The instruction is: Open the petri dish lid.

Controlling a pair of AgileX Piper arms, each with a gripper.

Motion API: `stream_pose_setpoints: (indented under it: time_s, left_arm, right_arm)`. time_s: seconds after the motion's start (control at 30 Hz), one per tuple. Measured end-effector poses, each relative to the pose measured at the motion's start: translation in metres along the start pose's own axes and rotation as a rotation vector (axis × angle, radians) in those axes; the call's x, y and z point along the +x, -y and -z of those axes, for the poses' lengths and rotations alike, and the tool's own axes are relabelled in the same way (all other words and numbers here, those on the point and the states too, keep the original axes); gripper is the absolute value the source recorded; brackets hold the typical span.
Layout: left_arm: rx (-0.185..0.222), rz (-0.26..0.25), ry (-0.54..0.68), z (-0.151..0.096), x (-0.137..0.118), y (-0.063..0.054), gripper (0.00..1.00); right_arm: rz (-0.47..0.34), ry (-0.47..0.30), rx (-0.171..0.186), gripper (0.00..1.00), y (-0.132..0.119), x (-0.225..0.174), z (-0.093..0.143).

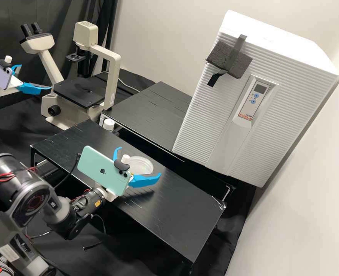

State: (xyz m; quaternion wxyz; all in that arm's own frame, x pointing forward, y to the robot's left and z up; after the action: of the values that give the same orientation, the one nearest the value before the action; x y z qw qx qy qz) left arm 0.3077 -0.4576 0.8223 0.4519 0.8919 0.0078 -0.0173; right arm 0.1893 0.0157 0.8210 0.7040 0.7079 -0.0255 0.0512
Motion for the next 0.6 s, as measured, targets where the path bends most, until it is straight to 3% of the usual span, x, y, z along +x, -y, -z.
stream_pose_setpoints:
  time_s: [0.2, 0.6]
  left_arm:
    - [0.0, 0.0, 0.0, 0.0, 0.0, 0.0, 1.0]
    - [0.0, 0.0, 0.0, 0.0, 0.0, 0.0, 1.0]
  right_arm:
    - [-0.02, -0.013, 0.01, 1.0, -0.002, -0.003, 0.004]
    - [0.071, -0.011, 0.005, 1.0, 0.015, 0.004, 0.003]
